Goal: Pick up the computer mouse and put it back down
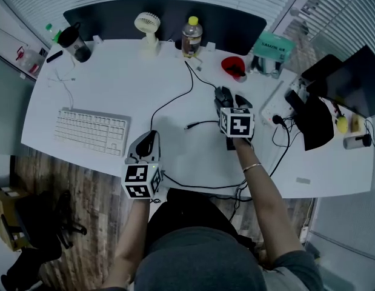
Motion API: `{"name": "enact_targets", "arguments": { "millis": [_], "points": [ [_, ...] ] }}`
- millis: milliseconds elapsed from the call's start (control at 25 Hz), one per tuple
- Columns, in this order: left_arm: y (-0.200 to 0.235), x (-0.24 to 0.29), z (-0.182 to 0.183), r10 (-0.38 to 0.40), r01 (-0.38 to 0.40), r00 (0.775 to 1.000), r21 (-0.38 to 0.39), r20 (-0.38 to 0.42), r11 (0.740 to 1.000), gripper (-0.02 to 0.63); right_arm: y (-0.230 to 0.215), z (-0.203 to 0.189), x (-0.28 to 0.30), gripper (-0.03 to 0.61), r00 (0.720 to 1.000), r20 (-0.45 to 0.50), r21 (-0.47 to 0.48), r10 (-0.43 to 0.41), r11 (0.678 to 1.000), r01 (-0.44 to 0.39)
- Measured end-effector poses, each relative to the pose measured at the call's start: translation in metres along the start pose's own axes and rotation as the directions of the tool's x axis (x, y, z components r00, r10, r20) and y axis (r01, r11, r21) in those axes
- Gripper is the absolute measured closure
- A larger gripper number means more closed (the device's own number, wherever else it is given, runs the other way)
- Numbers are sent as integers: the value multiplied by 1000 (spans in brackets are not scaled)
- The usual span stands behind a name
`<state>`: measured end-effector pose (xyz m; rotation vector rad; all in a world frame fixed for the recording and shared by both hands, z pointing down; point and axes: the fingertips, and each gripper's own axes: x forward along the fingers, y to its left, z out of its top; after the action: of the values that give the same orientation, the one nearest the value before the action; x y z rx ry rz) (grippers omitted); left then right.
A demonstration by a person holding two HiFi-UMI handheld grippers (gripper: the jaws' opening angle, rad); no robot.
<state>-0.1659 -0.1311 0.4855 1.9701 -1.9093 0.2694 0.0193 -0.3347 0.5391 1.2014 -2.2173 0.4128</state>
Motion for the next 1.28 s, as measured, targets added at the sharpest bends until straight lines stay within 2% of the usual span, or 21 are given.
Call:
{"name": "enact_targets", "arguments": {
  "millis": [520,640,1120,1280],
  "points": [
    [-13,-2,11,-64,63,998,46,23,997,583,22,26,-76,358,985,170,36,-8,999,2],
    [-16,-4,14,-82,80,996,54,28,995,583,27,24,-93,398,981,192,53,-15,999,5],
    [-29,-10,21,-137,132,990,100,45,986,583,66,8,-149,461,970,244,67,17,997,-35],
    [-33,-15,23,-153,146,987,111,52,983,583,70,2,-166,505,964,267,84,7,996,-31]
  ]
}}
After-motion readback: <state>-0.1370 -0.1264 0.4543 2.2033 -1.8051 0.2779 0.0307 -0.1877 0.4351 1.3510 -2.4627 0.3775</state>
